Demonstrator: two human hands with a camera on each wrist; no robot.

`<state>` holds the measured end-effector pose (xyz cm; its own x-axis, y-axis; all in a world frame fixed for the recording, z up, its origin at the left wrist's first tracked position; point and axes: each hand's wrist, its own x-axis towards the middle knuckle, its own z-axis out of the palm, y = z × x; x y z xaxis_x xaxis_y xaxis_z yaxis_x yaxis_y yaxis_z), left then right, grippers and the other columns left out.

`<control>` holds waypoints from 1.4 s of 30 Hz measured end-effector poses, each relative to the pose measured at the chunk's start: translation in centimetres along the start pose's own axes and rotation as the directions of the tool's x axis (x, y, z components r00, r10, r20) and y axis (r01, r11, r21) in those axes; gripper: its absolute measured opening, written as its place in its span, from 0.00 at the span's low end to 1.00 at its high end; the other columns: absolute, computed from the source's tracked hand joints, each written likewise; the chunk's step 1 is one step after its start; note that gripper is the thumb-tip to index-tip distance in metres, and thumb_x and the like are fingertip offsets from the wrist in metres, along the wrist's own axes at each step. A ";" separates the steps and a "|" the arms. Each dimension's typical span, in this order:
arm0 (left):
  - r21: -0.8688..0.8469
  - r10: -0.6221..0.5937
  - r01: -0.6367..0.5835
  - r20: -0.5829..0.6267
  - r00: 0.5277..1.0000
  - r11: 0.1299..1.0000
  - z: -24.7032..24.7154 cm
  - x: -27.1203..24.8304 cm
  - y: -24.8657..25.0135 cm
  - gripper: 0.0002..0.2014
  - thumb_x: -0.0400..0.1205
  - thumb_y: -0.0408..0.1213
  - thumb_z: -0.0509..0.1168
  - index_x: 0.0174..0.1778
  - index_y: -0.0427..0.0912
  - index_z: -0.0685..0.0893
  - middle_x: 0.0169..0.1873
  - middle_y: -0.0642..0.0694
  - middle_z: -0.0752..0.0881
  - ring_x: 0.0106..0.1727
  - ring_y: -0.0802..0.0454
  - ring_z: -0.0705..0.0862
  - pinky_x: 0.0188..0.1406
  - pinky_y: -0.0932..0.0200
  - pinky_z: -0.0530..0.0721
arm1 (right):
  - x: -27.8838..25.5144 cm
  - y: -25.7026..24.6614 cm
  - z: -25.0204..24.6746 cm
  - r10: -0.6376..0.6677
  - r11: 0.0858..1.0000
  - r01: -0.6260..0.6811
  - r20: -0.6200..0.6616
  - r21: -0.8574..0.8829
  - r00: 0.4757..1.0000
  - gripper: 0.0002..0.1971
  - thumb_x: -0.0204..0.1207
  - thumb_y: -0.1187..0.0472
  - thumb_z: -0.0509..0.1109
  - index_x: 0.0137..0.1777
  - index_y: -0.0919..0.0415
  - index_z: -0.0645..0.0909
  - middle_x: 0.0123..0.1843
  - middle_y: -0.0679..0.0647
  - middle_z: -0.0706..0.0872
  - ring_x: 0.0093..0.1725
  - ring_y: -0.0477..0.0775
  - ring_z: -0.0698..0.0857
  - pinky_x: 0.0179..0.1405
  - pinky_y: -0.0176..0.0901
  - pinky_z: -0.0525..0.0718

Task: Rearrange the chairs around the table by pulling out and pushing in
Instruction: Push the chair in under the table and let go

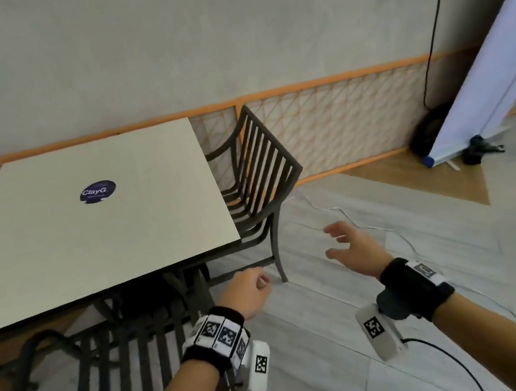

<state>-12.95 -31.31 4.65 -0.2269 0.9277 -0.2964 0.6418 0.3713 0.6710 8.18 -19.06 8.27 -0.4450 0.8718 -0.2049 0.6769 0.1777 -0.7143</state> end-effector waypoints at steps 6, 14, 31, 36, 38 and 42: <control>-0.020 -0.075 0.074 -0.019 0.997 0.997 0.4 9.5 1.0 0.10 0.81 0.39 0.63 0.57 0.43 0.84 0.50 0.44 0.87 0.53 0.47 0.85 0.60 0.48 0.85 | 11.7 0.3 -1.4 -0.069 0.995 0.075 0.088 -0.069 0.994 0.23 0.76 0.62 0.71 0.70 0.60 0.73 0.71 0.61 0.78 0.69 0.61 0.78 0.64 0.51 0.77; -0.005 -0.199 0.199 -0.042 0.979 0.980 -0.1 24.1 -1.0 0.13 0.81 0.33 0.60 0.60 0.41 0.81 0.57 0.38 0.86 0.57 0.40 0.85 0.62 0.44 0.84 | 27.5 -0.7 -1.1 -0.141 0.971 0.157 0.102 -0.178 0.985 0.22 0.76 0.62 0.71 0.70 0.60 0.75 0.71 0.61 0.77 0.69 0.62 0.78 0.64 0.48 0.75; 0.176 -0.525 0.505 0.092 0.846 0.845 3.4 44.0 -5.8 0.29 0.80 0.30 0.65 0.75 0.54 0.68 0.80 0.37 0.58 0.81 0.27 0.51 0.77 0.27 0.63 | 47.2 3.0 2.7 -0.161 0.967 0.147 -0.055 -0.207 0.985 0.32 0.82 0.65 0.59 0.84 0.56 0.53 0.64 0.66 0.78 0.52 0.64 0.83 0.52 0.53 0.83; 0.192 -0.510 0.478 0.187 0.840 0.857 5.3 46.8 -7.9 0.20 0.83 0.31 0.59 0.70 0.54 0.75 0.70 0.40 0.77 0.74 0.33 0.69 0.74 0.30 0.70 | 48.5 3.8 3.2 -0.227 0.945 0.221 0.006 -0.242 0.974 0.36 0.82 0.69 0.58 0.85 0.59 0.45 0.70 0.65 0.72 0.46 0.57 0.81 0.52 0.49 0.86; 0.185 -0.496 0.465 0.200 0.845 0.866 5.2 47.0 -8.1 0.19 0.83 0.31 0.59 0.67 0.54 0.77 0.66 0.39 0.81 0.74 0.33 0.70 0.74 0.27 0.67 | 49.3 4.1 3.2 -0.224 0.954 0.224 0.022 -0.198 0.974 0.40 0.79 0.72 0.60 0.85 0.56 0.43 0.73 0.65 0.69 0.50 0.52 0.78 0.59 0.44 0.83; 0.193 -0.526 0.492 0.221 0.821 0.849 4.7 48.1 -8.1 0.16 0.85 0.34 0.58 0.68 0.54 0.76 0.67 0.35 0.78 0.75 0.31 0.67 0.75 0.21 0.58 | 51.6 3.5 2.6 -0.151 0.986 0.157 0.107 -0.056 0.983 0.48 0.77 0.74 0.62 0.83 0.40 0.36 0.69 0.60 0.71 0.53 0.57 0.83 0.50 0.58 0.91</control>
<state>-25.64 10.14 -18.23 -0.3616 0.5582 -0.7468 0.5748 0.7641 0.2928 -13.93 25.36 -6.59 -0.6018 0.7814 -0.1652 0.6302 0.3376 -0.6992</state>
